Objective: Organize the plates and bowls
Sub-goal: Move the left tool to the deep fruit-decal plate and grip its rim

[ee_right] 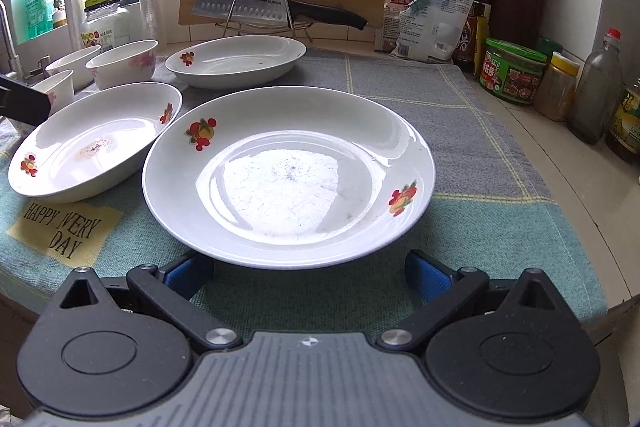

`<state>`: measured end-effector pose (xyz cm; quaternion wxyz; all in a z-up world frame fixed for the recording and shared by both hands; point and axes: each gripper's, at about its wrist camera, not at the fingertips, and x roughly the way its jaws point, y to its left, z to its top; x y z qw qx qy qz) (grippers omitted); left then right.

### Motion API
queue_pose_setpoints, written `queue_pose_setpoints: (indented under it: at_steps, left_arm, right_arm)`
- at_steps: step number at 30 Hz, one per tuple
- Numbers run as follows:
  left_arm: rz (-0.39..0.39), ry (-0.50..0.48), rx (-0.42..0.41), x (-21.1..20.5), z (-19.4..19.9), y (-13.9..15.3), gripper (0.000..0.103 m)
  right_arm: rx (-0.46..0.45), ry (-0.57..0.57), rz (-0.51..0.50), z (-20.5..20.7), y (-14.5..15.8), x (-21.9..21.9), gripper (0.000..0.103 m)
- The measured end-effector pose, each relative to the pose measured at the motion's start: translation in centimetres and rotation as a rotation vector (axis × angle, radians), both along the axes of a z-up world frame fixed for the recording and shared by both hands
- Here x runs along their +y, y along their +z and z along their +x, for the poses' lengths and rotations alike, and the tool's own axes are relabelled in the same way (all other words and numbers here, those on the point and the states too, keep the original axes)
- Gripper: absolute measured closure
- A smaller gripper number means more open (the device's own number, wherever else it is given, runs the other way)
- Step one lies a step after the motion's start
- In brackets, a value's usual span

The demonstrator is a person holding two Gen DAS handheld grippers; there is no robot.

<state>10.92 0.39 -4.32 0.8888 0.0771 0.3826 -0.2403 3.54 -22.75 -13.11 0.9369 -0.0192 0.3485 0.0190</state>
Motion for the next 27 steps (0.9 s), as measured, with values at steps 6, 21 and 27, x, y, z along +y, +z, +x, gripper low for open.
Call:
queue_pose_setpoints:
  at_steps: [6, 21, 27]
  left_arm:
    - [0.001, -0.189, 0.010, -3.2, 2.4, 0.5, 0.001]
    - [0.062, -0.382, 0.140, -12.8, 8.7, -1.0, 0.001]
    - [0.080, -0.421, 0.248, -14.4, 10.7, -2.3, 0.001]
  right_arm:
    - [-0.052, 0.011, -0.001, -0.6, -0.4, -0.1, 0.000]
    - [-0.036, 0.163, 0.003, 0.0, -0.3, -1.2, 0.000]
    - [-0.024, 0.174, 0.001, 0.1, -0.2, -1.3, 0.000]
